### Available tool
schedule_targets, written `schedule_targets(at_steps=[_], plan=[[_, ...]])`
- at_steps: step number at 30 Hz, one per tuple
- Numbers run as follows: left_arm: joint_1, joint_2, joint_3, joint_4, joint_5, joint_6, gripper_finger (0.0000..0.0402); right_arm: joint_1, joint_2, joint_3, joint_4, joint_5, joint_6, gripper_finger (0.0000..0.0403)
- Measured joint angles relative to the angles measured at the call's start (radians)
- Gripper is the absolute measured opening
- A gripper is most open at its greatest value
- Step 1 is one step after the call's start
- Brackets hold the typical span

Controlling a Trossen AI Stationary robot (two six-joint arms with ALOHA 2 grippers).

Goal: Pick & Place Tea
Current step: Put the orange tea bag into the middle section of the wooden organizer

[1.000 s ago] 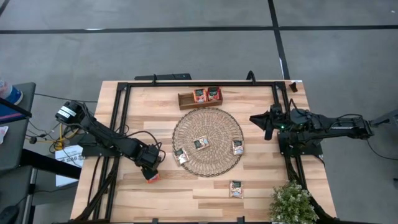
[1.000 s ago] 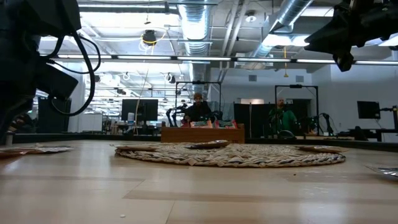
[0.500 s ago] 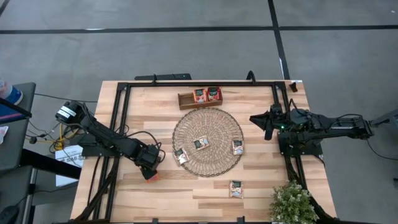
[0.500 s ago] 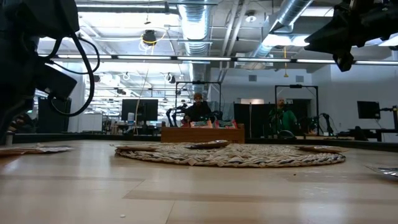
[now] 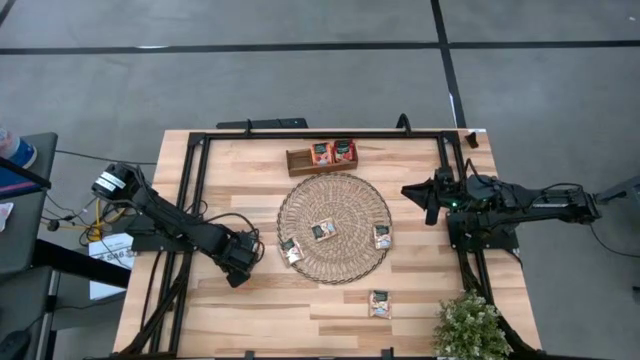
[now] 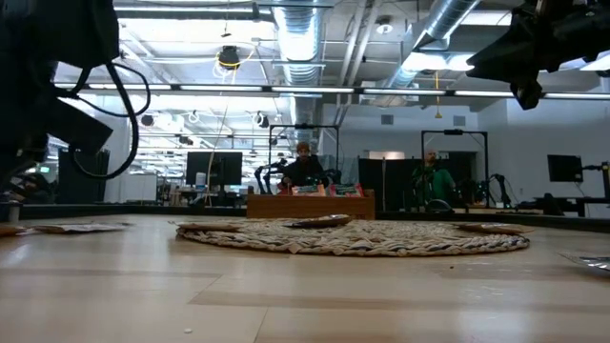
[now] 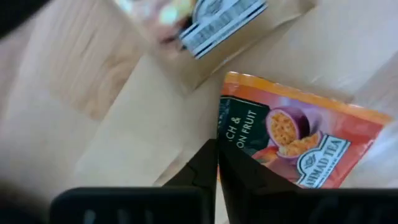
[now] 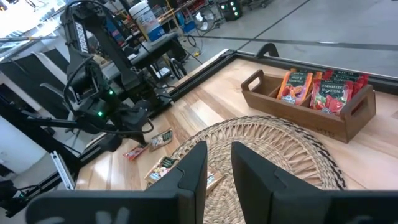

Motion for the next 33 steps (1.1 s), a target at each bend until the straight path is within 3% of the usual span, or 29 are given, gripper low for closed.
schedule_targets(at_steps=[11,19,26,33], plan=[[0.0,-0.001,0.228,-0.269,0.007,0.051,0.0,0.0,0.0,0.0,0.0,0.0,0.0,0.0066],[0.003,-0.004,0.553,-0.47,-0.149,0.072,0.0,0.0,0.0,0.0,0.026,-0.004,0.0,0.0066],[0.075,-0.005,0.782,-0.473,-0.342,0.202,0.0,0.001,0.05,0.001,0.179,-0.117,-0.09,0.0066],[0.228,-0.002,0.831,-0.308,-0.371,0.452,0.0,0.0,0.288,0.019,0.373,-0.148,-0.191,0.0071]])
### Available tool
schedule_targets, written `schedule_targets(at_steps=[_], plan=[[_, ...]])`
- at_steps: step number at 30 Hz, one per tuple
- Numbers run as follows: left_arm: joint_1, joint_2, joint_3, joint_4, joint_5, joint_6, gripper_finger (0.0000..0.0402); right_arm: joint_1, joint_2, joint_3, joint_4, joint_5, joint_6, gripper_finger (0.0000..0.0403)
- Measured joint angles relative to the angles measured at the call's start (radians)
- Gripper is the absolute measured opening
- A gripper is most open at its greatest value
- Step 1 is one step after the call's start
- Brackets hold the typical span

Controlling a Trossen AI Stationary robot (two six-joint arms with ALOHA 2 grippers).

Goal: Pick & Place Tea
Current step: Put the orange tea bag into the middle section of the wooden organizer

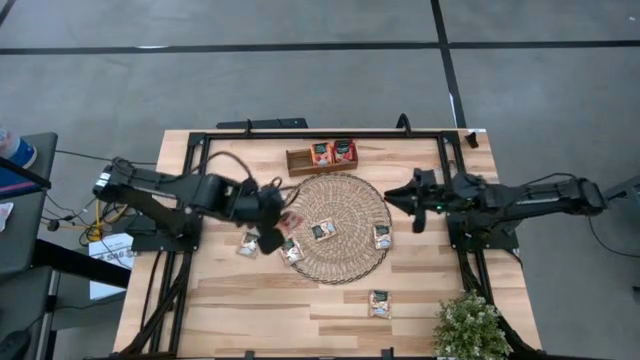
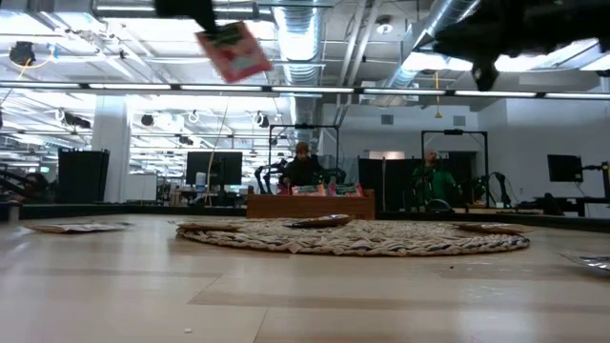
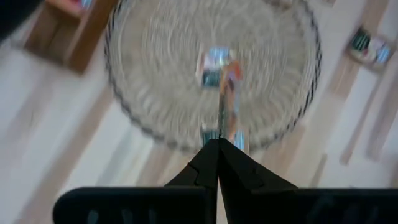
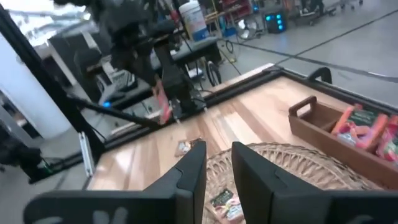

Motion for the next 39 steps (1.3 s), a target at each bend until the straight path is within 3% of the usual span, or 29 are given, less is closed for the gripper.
schedule_targets(at_steps=[9,21,26,39], plan=[[0.148,0.076,0.0,0.214,0.11,0.253,0.0,-0.014,0.32,0.216,0.05,-0.035,-0.163,0.0132],[0.177,0.111,0.0,0.254,0.137,0.334,0.0,-0.164,0.667,0.445,0.038,-0.356,-0.265,0.0183],[0.177,0.111,0.0,0.254,0.12,0.345,0.0,-0.179,0.764,0.521,0.037,-0.465,-0.284,0.0188],[0.188,0.111,0.0,0.245,0.091,0.371,0.0,-0.177,0.892,0.666,-0.029,-0.543,-0.348,0.0183]])
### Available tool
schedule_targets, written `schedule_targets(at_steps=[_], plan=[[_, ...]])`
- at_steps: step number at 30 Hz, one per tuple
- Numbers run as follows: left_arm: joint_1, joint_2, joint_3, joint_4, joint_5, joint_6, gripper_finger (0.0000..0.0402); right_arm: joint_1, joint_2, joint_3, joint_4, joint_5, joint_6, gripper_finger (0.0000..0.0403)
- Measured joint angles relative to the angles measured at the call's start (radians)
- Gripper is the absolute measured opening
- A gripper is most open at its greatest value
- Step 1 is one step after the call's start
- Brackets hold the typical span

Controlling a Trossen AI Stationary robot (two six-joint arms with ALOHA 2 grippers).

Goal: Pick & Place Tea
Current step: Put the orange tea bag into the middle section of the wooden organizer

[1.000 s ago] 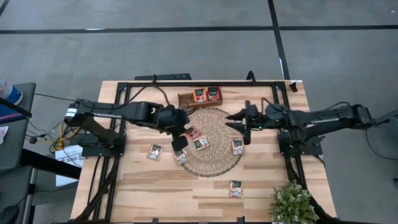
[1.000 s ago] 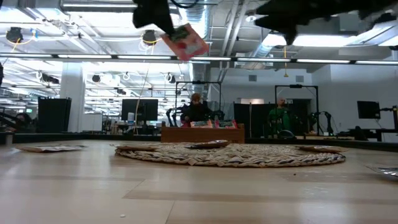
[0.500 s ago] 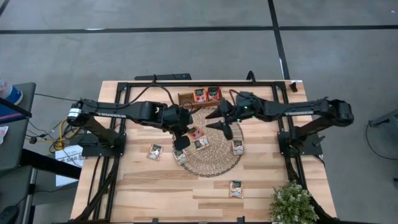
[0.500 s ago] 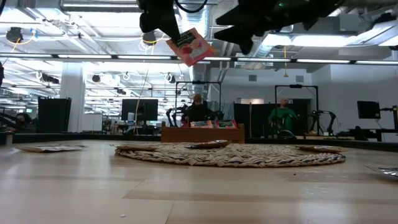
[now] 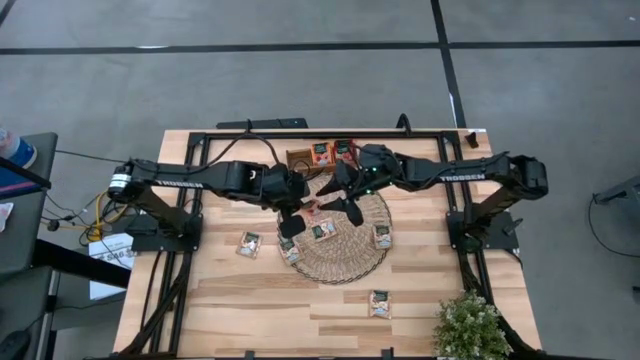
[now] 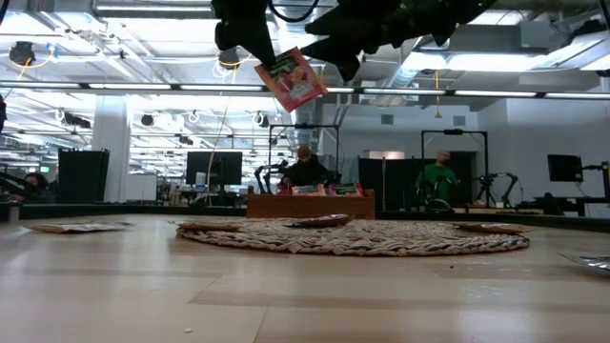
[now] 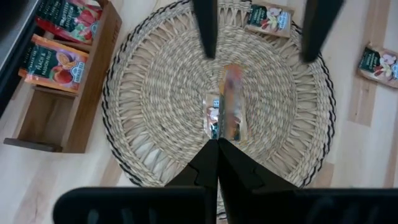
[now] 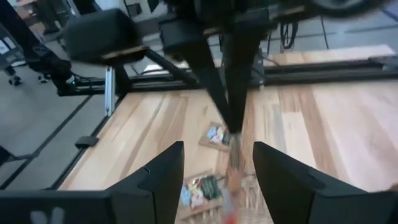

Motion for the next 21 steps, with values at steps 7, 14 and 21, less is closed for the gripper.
schedule_targets(at_steps=[7,14,21], plan=[[0.008,0.0,0.0,0.005,-0.002,0.011,0.0,0.0,-0.001,0.015,-0.032,-0.003,-0.013,0.0183],[0.013,0.0,0.0,0.037,-0.003,0.037,0.0,-0.01,-0.001,0.015,-0.038,0.01,-0.021,0.0182],[0.013,-0.001,0.0,0.062,-0.001,0.039,0.0,-0.044,-0.001,0.015,-0.037,0.009,-0.028,0.0181]])
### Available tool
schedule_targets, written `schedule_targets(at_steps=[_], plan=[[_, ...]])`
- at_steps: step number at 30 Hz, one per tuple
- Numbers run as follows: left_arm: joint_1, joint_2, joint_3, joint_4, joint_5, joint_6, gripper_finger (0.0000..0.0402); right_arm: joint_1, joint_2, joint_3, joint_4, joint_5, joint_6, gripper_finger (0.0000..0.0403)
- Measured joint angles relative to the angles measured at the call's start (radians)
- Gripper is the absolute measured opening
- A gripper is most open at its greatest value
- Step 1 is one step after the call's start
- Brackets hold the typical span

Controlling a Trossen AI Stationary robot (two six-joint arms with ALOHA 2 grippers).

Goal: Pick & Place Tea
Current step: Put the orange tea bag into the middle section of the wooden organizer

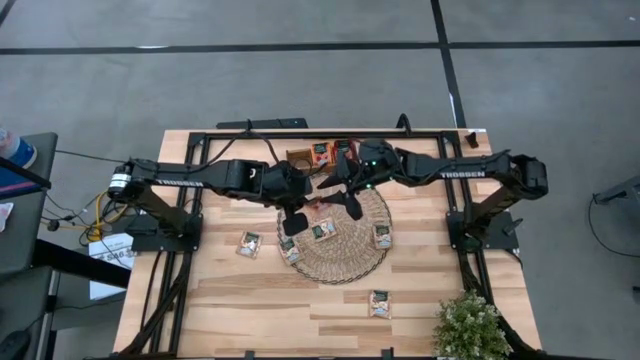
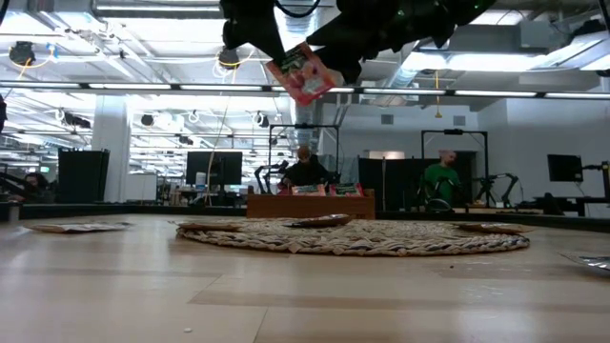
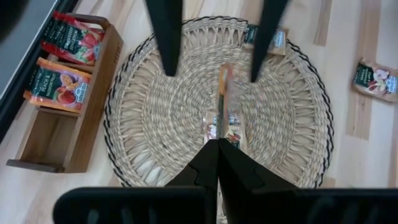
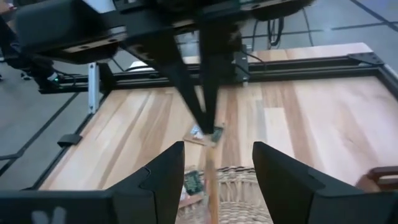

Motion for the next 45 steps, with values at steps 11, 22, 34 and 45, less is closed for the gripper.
schedule_targets(at_steps=[11,22,34,45], plan=[[0.015,0.0,0.0,0.051,0.0,0.024,0.0,-0.008,0.0,-0.001,0.0,-0.002,-0.011,0.0179],[0.034,0.0,0.0,0.086,0.008,0.053,0.0,-0.008,0.0,-0.001,0.0,-0.001,-0.019,0.012],[0.04,0.002,0.0,0.089,0.008,0.054,0.0,-0.01,0.0,-0.002,0.006,-0.001,-0.037,0.0024],[0.04,0.003,0.0,0.089,0.006,0.053,0.0,-0.03,0.0,-0.002,0.008,0.001,0.02,0.0001]])
